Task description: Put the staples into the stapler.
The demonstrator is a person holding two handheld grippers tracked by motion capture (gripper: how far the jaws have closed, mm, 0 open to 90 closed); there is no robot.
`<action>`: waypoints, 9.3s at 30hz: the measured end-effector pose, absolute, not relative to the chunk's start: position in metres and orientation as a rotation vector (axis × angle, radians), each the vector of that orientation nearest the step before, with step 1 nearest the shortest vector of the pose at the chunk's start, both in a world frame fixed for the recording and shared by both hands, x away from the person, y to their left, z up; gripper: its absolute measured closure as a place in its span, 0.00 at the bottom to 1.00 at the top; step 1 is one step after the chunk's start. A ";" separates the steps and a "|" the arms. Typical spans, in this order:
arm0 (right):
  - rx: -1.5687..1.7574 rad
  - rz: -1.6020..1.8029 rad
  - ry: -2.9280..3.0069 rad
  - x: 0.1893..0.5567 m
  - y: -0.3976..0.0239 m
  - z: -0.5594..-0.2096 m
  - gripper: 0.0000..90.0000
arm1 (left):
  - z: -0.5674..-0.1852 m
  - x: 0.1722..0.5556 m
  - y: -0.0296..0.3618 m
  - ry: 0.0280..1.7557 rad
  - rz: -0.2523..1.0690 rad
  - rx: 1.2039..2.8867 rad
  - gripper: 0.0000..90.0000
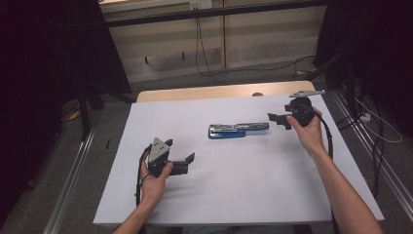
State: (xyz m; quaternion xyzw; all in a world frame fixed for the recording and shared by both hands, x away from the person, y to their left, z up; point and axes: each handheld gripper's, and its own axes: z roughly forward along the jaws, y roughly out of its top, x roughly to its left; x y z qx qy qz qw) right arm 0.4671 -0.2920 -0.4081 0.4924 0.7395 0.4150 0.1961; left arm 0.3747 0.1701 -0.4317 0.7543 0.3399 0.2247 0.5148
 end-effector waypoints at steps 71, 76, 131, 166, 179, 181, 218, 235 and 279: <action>1.330 0.756 2.439 0.546 -0.284 -0.440 0.83 | -0.435 0.370 0.170 0.829 0.577 1.828 0.03; 1.331 0.746 2.446 0.546 -0.283 -0.443 0.86 | -0.435 0.370 0.170 0.832 0.579 1.830 0.03; 1.262 0.829 2.420 0.538 -0.284 -0.429 0.88 | -0.436 0.370 0.169 0.838 0.570 1.853 0.03; 1.066 1.034 2.414 0.509 -0.268 -0.398 0.88 | -0.436 0.369 0.169 0.831 0.585 1.851 0.03; 0.946 1.116 2.445 0.500 -0.251 -0.387 0.88 | -0.435 0.368 0.169 0.830 0.586 1.844 0.03; 0.934 1.115 2.450 0.499 -0.248 -0.385 0.88 | -0.435 0.369 0.169 0.830 0.587 1.846 0.03; 0.692 1.177 2.598 0.498 -0.192 -0.373 0.88 | -0.435 0.369 0.169 0.824 0.593 1.842 0.03; 0.604 1.127 2.656 0.510 -0.164 -0.380 0.88 | -0.434 0.368 0.170 0.821 0.600 1.845 0.03; 0.435 1.018 2.777 0.532 -0.113 -0.408 0.88 | -0.434 0.368 0.171 0.826 0.608 1.838 0.03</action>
